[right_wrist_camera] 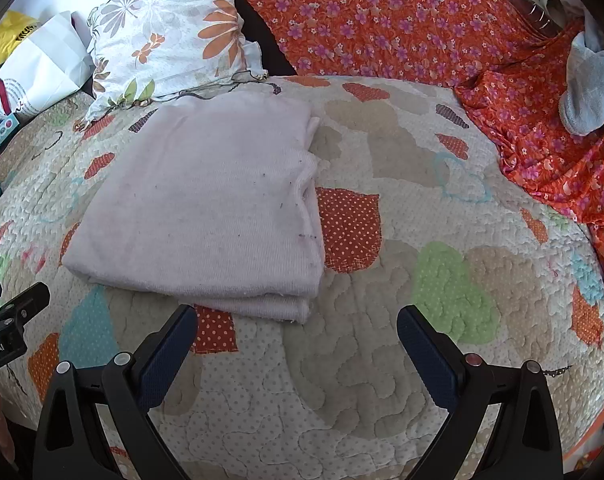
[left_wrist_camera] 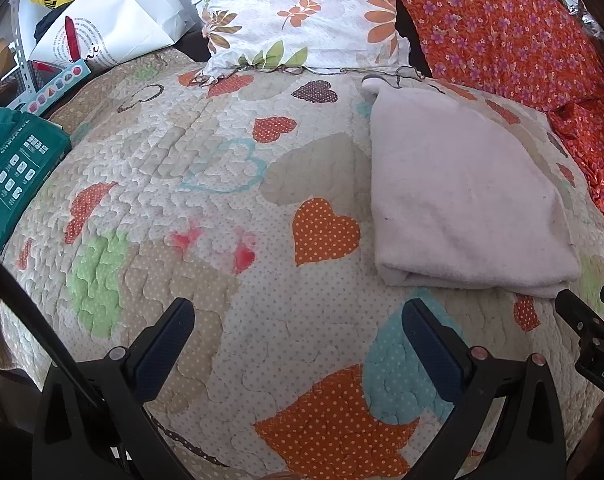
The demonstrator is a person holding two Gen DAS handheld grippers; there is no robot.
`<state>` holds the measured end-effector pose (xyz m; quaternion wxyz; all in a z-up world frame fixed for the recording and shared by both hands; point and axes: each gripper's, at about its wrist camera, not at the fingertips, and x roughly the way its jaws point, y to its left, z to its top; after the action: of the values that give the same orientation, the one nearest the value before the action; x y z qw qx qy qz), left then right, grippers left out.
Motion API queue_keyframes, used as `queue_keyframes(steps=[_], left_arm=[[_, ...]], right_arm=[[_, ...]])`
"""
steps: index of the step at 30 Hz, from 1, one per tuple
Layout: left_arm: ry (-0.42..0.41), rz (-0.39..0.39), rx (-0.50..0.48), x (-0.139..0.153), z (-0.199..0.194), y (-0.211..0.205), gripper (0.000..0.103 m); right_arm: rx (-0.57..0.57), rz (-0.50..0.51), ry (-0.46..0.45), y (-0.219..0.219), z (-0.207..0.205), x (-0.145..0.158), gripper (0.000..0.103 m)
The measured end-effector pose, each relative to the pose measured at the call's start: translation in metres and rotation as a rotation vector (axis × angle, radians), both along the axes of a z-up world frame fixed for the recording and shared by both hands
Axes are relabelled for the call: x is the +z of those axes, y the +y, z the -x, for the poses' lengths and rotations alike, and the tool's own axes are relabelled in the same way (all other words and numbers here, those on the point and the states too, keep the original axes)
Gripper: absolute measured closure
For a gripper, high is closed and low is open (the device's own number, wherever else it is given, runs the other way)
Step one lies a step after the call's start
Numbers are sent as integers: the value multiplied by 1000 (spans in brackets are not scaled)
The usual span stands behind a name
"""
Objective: Fold small clothes
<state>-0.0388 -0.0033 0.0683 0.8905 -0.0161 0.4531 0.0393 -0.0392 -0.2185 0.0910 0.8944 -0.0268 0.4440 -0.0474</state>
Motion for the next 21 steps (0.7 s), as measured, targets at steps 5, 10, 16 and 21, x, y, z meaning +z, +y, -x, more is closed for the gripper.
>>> queue_keyframes(steps=[5, 10, 16, 21], left_arm=[[1, -1, -3, 1, 0, 0, 0], [1, -1, -1, 1, 0, -1, 0], [4, -3, -2, 1, 0, -2, 0], [0, -3, -3, 1, 0, -3, 0]], right_arm=[[1, 0, 1, 0, -1, 0, 2], [3, 0, 1, -1, -1, 0, 2], [3, 1, 1, -1, -1, 1, 2], [-4, -4, -8, -1, 0, 3, 2]])
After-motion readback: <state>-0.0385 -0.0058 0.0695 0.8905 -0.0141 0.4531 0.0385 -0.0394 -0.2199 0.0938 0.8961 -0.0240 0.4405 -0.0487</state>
